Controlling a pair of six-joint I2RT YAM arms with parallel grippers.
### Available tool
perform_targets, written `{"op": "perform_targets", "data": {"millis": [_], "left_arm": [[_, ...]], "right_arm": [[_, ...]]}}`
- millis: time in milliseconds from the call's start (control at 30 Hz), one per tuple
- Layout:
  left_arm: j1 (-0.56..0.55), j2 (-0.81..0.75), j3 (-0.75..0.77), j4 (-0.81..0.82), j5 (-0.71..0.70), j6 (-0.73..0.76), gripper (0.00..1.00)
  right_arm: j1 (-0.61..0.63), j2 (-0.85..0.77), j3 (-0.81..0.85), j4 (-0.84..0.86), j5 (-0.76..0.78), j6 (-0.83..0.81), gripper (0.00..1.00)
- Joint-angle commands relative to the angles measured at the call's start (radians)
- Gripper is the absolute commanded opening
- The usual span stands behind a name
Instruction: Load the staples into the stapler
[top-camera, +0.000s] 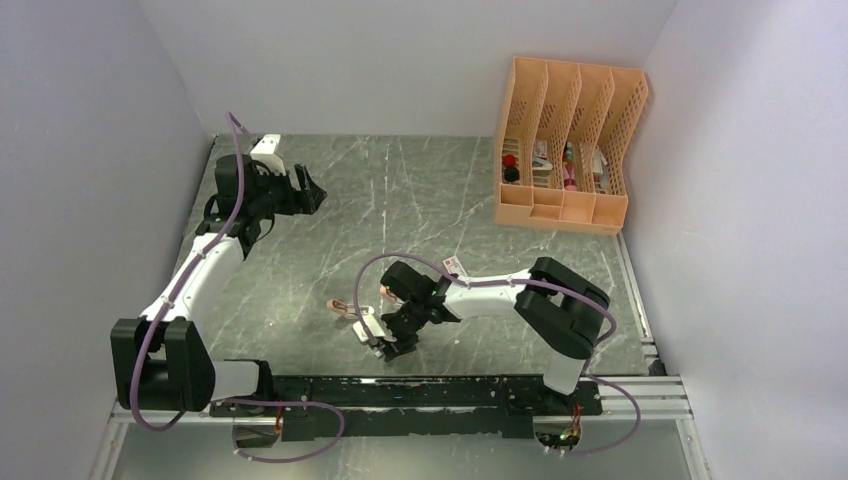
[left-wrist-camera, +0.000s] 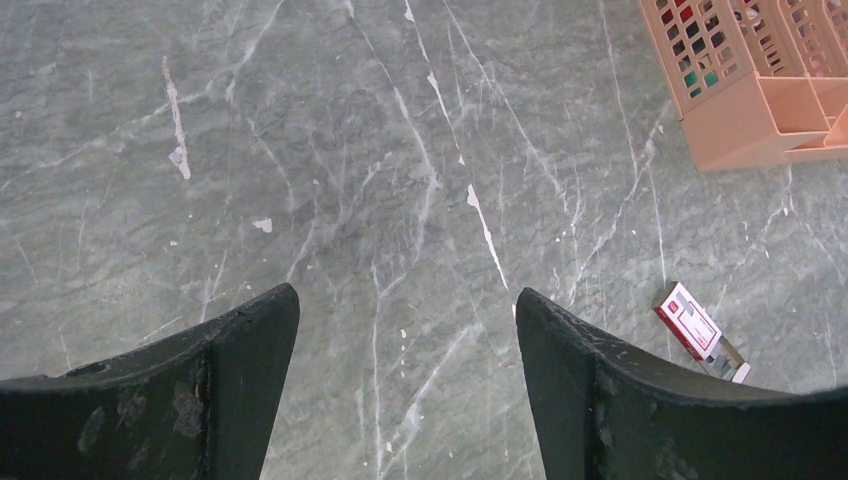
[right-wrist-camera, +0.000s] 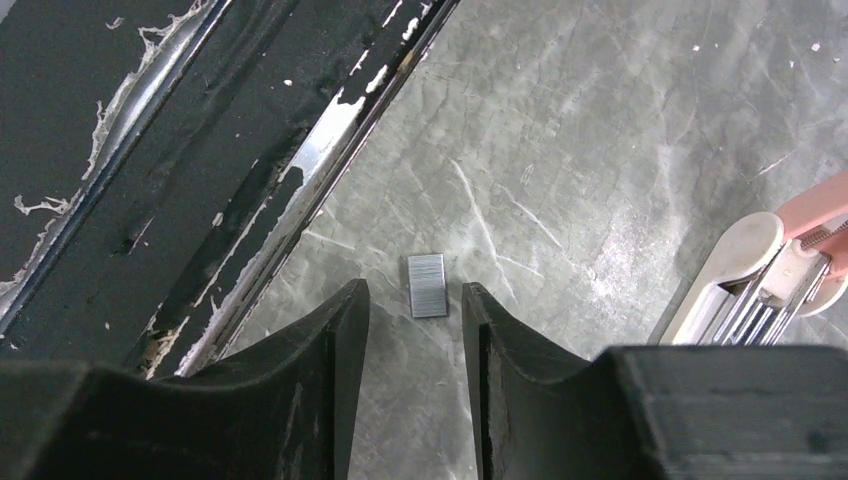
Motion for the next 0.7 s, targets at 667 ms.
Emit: {"op": "perform_targets", "data": {"millis": [667], "left_arm": [[0.007,-0.001,0.013,0.0,-0.003,0.011,0.84]], "right_arm": [[0.002,0.04,-0.059,0.037,0.08,0.02,0.23]]}}
